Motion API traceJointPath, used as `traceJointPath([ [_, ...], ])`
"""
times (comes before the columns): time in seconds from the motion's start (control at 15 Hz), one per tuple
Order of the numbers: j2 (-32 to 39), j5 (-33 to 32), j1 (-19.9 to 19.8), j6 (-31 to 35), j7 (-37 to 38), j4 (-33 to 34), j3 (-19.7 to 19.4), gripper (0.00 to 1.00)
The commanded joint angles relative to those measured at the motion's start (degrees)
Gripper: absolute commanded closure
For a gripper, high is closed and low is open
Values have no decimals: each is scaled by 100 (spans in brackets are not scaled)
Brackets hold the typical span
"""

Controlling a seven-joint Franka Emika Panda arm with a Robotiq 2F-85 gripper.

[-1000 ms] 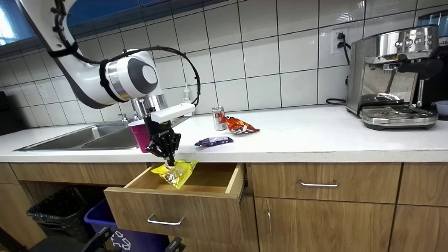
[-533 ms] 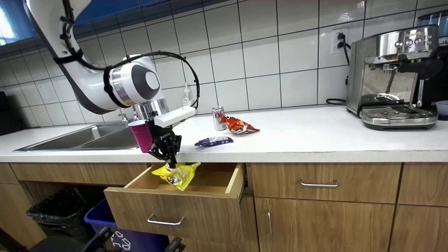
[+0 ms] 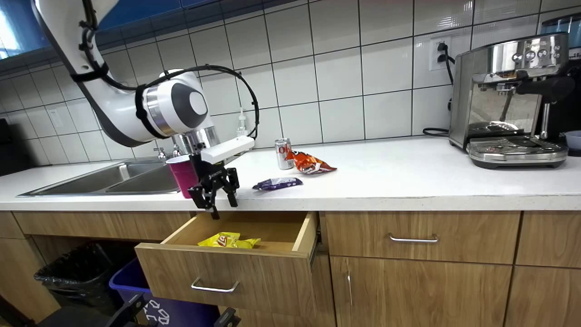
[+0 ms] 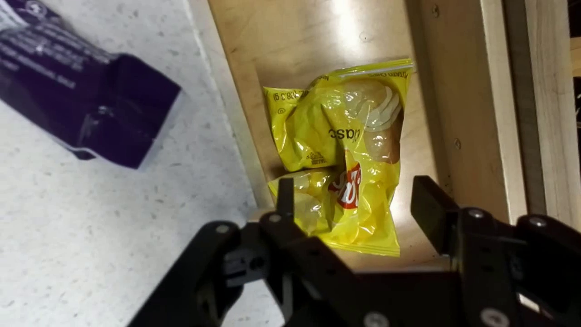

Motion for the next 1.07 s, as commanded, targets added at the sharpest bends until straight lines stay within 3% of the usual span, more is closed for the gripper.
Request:
traceJointPath([
  [0.0,-179,308,-164,-116,-8,34,138,1],
  [0.67,-864,1327,-212,-663,185,-10,87,0],
  [1.0,-1154,1519,-219,-766,683,113,-100,0],
])
